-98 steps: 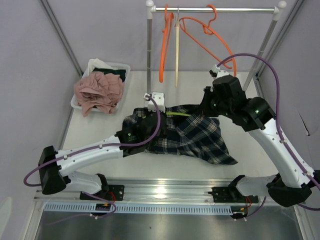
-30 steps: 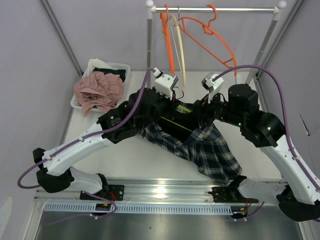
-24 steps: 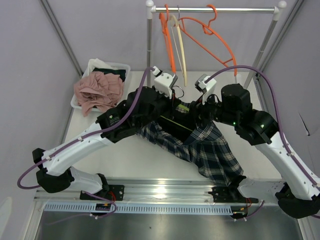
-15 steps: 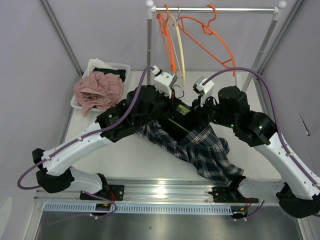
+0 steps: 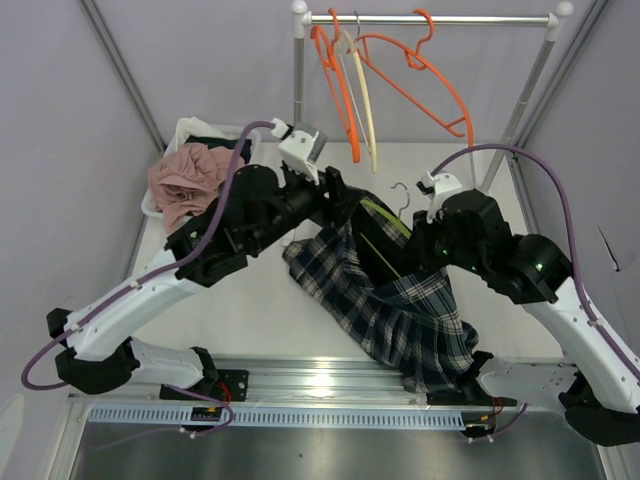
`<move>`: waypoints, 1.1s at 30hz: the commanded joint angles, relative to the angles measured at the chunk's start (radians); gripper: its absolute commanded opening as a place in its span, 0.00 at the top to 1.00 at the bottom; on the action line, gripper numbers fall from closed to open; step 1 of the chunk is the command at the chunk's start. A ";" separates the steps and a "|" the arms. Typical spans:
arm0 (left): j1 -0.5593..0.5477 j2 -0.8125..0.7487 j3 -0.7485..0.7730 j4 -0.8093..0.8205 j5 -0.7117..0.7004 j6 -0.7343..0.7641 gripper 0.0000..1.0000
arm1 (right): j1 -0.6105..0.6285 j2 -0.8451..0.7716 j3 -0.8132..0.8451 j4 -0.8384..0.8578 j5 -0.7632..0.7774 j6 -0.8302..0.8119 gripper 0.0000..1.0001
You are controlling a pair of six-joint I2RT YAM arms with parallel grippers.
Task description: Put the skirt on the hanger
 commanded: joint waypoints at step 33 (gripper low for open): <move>0.032 -0.338 -0.166 -0.011 0.098 0.005 0.37 | -1.069 0.300 0.385 0.306 -0.657 -0.064 1.00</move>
